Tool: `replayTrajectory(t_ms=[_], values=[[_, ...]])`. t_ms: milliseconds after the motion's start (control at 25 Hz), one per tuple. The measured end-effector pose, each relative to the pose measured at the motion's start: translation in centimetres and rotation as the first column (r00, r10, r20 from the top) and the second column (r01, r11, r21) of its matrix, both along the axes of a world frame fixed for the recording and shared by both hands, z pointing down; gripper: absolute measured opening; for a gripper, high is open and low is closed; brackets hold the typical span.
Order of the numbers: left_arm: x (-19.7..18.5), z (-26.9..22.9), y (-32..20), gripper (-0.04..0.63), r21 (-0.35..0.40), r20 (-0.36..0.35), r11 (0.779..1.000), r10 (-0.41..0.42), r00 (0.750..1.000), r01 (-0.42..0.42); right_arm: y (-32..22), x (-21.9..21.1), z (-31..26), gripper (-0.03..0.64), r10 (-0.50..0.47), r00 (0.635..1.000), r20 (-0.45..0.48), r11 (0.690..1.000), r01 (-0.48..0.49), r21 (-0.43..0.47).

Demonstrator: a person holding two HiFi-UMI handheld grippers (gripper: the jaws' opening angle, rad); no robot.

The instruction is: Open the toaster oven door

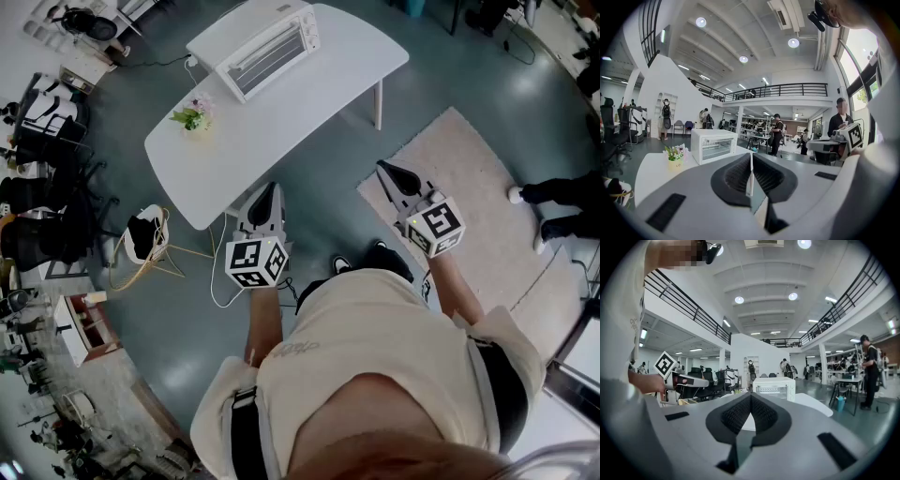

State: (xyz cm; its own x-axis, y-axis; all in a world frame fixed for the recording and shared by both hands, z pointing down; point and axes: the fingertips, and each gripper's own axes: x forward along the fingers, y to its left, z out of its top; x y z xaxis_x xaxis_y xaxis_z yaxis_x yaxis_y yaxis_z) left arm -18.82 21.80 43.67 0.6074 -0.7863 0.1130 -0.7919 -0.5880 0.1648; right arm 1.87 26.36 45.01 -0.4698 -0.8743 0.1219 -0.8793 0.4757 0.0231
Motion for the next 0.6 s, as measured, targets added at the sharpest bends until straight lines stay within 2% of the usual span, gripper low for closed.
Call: replayTrajectory(t_ms=[160, 600], values=[[-0.7, 0.3, 0.2, 0.028, -0.009, -0.013, 1.000, -0.028, 1.000, 0.028, -0.2, -0.6, -0.3, 0.006, -0.013, 1.000, -0.018, 1.000, 0.013, 0.007], [-0.6, 0.2, -0.2, 0.028, -0.001, -0.029, 1.000, -0.016, 0.999, 0.016, -0.6, -1.2, -0.8, 0.006, -0.007, 0.998, -0.064, 0.999, 0.009, 0.040]])
